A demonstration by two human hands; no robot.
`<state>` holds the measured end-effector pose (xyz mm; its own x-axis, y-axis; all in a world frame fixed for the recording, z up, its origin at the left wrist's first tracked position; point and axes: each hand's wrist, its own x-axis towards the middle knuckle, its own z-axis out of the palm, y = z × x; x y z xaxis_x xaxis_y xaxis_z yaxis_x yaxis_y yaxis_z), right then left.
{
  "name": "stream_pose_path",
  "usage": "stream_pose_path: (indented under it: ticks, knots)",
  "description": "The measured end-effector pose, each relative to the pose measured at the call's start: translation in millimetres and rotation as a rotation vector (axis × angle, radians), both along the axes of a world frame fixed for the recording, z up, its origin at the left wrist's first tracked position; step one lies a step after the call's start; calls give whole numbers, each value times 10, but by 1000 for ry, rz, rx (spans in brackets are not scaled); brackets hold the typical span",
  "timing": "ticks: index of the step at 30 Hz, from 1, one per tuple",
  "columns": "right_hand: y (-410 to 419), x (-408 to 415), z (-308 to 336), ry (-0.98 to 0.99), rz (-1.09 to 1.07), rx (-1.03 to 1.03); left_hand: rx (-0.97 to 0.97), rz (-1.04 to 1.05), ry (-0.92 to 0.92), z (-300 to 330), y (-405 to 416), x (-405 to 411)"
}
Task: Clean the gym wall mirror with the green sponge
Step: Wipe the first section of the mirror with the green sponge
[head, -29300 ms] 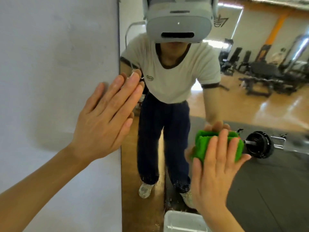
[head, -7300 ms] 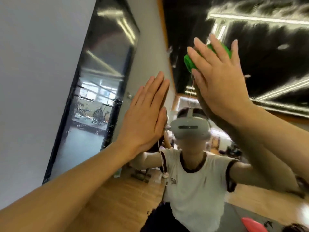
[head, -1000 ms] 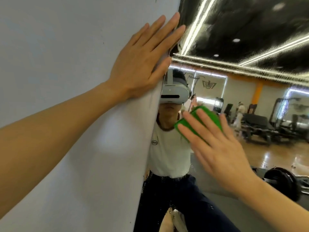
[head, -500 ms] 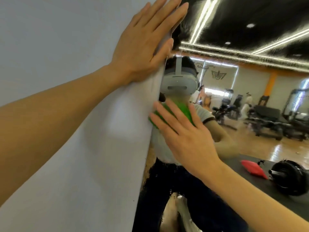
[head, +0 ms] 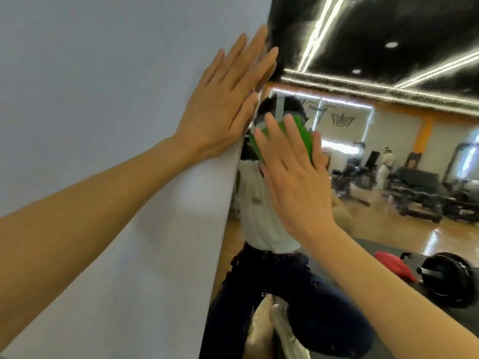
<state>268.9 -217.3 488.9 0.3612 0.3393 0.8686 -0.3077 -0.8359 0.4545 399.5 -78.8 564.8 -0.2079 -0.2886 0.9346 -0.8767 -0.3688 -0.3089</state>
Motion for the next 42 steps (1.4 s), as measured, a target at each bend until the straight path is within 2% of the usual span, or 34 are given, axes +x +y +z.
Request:
stream_pose_path:
  ticks: [2,4,7,9,11,14,16,19,21,23,25,29,31,35,37,39,42]
  knots:
    - [19,28,87,-51,9,61,-32,-80,105,-472,-49,-138]
    - [-11,-19,-236,-7,0,26,-19,-115,179,-926,-98,-217]
    - [-161,-260,-986,187,-45,-71,0,-34,151,-1232,-179,-156]
    - [-262,-411,-1129,283,-72,-162,-6,16,110,-1240,-211,-116]
    - [-282,-405,-844,283,-73,-199,-19,34,81,-1241,-229,-104]
    - [-191,-200,-32,22,-40,-32,-36,39,57,-1262,-245,-84]
    - [-129,-85,265,-96,-39,55,-41,48,41,-1255,-257,-76]
    - [-167,-127,-190,-75,-8,49,-45,47,40,-1253,-267,-74]
    - [-258,-304,-798,43,-13,12,-41,46,46,-1255,-263,-82]
    - [-372,-491,-1037,169,-64,-107,-34,47,45,-1256,-258,-88]
    - [-445,-499,-737,169,-90,-193,-31,51,48,-1261,-259,-90]
    - [-330,-280,241,-87,-111,-26,-34,69,45,-1269,-267,-89]
    - [-299,-235,231,-113,-82,19,-34,70,47,-1263,-269,-92]
    - [-404,-418,-794,34,-91,-30,-32,47,58,-1261,-270,-110]
    - [-456,-546,-1047,115,-100,-96,-33,46,55,-1262,-273,-111]
    - [-487,-538,-780,118,-113,-131,-32,44,60,-1262,-280,-112]
    - [-449,-358,-7,-90,-98,-2,-36,40,66,-1254,-282,-120]
